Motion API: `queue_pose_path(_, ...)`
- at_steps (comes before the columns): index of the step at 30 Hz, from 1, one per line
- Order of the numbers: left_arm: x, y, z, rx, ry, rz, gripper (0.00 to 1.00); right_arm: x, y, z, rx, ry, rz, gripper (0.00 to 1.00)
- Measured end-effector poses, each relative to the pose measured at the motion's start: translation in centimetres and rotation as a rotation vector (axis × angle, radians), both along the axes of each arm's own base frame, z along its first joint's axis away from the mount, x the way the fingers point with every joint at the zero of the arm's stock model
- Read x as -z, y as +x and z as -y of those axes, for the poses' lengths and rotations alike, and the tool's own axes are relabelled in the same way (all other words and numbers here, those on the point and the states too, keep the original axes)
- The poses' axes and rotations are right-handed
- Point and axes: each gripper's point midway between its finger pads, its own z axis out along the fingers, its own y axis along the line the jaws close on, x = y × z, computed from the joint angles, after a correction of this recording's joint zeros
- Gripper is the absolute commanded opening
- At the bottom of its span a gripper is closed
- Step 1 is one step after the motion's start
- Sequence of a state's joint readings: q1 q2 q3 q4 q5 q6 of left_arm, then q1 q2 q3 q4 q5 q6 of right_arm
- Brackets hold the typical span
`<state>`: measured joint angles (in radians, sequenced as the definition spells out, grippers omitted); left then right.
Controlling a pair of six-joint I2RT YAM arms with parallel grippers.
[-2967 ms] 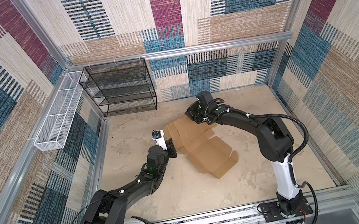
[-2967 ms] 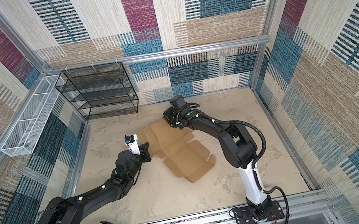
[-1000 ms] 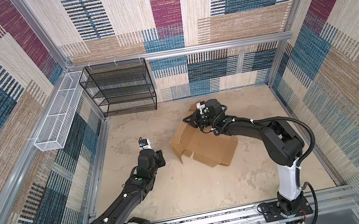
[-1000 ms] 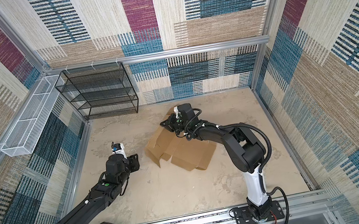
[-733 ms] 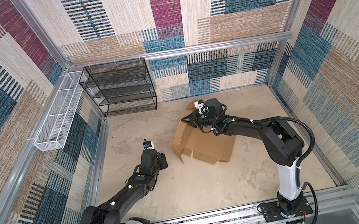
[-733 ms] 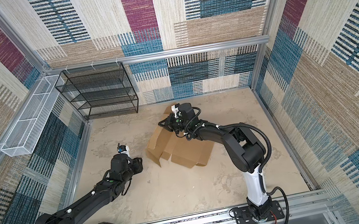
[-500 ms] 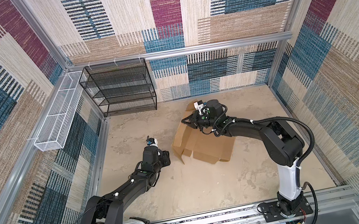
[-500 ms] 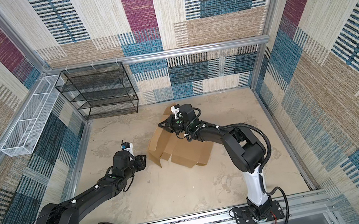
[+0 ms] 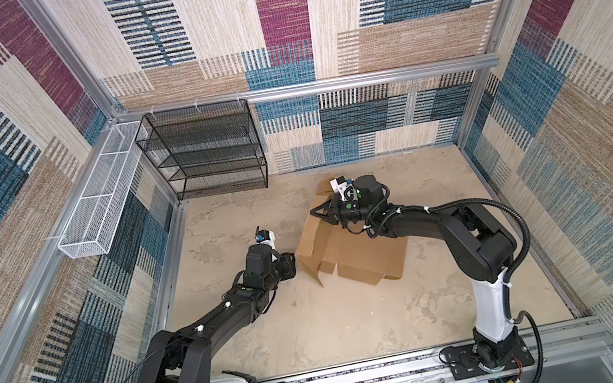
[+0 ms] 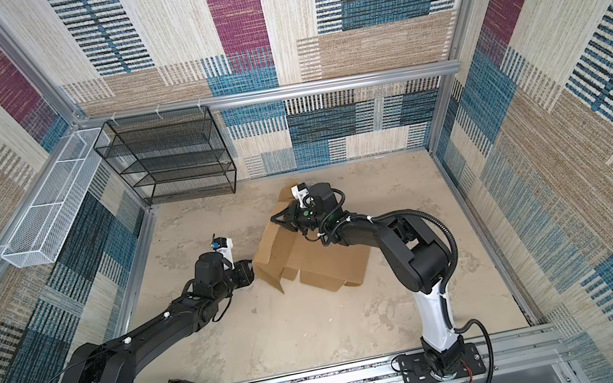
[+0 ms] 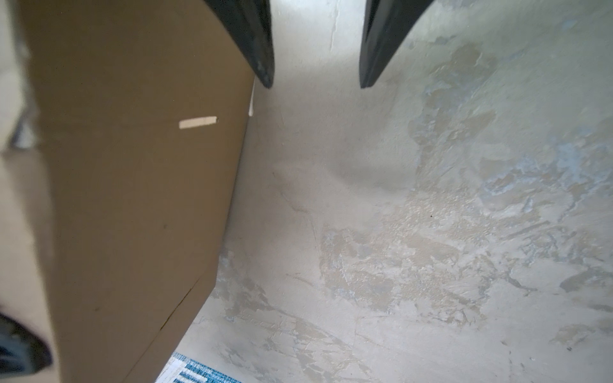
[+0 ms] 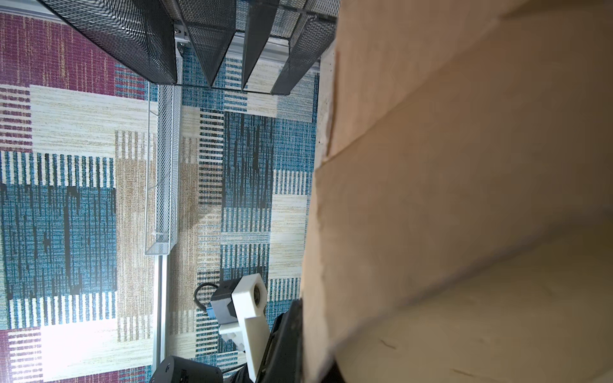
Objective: Fold the paper box
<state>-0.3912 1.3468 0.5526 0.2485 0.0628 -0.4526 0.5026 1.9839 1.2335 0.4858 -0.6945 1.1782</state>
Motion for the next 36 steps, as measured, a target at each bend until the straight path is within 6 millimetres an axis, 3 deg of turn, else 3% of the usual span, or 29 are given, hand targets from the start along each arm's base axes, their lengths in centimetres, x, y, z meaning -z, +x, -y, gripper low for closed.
queue_pose_path(6, -1.2, -1.1, 1.4, 0.048, -0.014, 0.027, 0.45, -1.0, 0.4, -0.3, -0.007, 0.027, 0.014, 0.03)
queue_pose_path(11, -1.0, -1.8, 2.0, 0.066, -0.009, 0.022, 0.45, -2.2, 0.9, -0.8, -0.010, 0.046, 0.032, 0.03)
queue_pose_path(16, -0.8, -1.5, 2.3, 0.066, -0.002, 0.017, 0.44, -2.7, 0.7, -1.3, -0.019, 0.051, 0.041, 0.03)
queue_pose_path(28, -3.1, -0.4, 3.6, 0.086, -0.021, 0.074, 0.43, -2.4, 0.6, -1.5, -0.021, 0.051, 0.029, 0.02)
queue_pose_path(36, -2.2, -0.1, 4.6, 0.107, -0.012, 0.050, 0.44, -2.2, 0.7, -1.7, -0.019, 0.065, 0.020, 0.02)
